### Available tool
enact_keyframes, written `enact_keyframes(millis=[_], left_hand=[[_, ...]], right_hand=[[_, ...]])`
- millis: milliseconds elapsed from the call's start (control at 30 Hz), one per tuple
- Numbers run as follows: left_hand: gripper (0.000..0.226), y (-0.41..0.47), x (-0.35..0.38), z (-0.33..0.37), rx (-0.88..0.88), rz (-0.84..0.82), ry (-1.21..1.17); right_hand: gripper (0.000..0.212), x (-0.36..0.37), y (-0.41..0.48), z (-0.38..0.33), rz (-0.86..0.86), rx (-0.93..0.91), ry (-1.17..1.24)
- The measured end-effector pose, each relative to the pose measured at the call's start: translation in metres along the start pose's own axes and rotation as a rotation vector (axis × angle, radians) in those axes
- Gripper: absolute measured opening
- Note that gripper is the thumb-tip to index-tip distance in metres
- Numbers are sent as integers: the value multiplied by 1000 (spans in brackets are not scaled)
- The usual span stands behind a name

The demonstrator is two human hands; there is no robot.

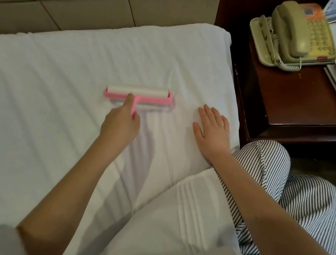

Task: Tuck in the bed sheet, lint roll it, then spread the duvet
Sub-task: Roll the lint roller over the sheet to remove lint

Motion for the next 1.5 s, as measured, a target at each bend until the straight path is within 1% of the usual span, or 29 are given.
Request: enact_keyframes(millis=[100, 200, 300, 367, 467, 533, 600, 733, 833, 933, 1033, 1100, 1167, 1200, 1267, 1400, 1500], left_hand=[[58, 66, 2, 18, 4, -3, -24], [60, 93, -9, 37, 2, -79, -32], [60, 60, -15, 30, -4, -144, 12], [60, 12, -9, 14, 8, -167, 65], [61, -60, 0, -3, -5, -244, 136], [61, -75, 1, -4, -11, -280, 133], [60, -55, -1, -1, -9, -242, 113], [60, 28, 4, 15, 23, -95, 27], [59, 71, 2, 32, 13, -61, -64], [60, 54, 4, 31, -3, -62, -33], [61, -19, 14, 8, -18, -101, 11], [61, -68, 14, -4, -9, -164, 50], [60, -88, 10, -10, 6, -213, 58], [59, -85, 8, -10, 10, -217, 57], [58, -62, 3, -5, 22, -167, 56], [58, 17, 5, 18, 35, -70, -21], [58, 47, 8, 33, 23, -49, -93]], right_hand=[[47, -4, 0, 0, 55, -1, 10], [47, -5, -1, -1, 87, -22, 11], [48, -4, 0, 1, 82, -10, 3], [49, -3, 0, 2, 76, 6, 6], [50, -1, 1, 2, 40, 26, 13], [52, -2, 1, 0, 33, 32, 23], [52, -2, -1, 0, 43, 33, 29], [51, -5, -2, 4, 76, 58, 18], [49, -7, -4, 5, 84, 63, 9], [48, -8, -8, 6, 86, 62, -7], [48, -9, -7, 9, 80, 130, -16], [49, -8, -5, 10, 76, 185, -10], [50, -5, -3, 9, 76, 197, -8], [49, -4, -3, 9, 84, 195, -4], [50, -4, -4, 9, 113, 203, 10], [50, -8, -6, 12, 150, 216, 9], [51, -9, -8, 10, 140, 159, -38]])
Point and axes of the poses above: each hand's wrist, its own y-axis towards the middle knuckle, its own x-axis out of the palm, z = x × y, the point moved 3 cm from there along y, towards the middle knuckle, and after that the axes turned 2 degrees about y, right-handed, at the moved point
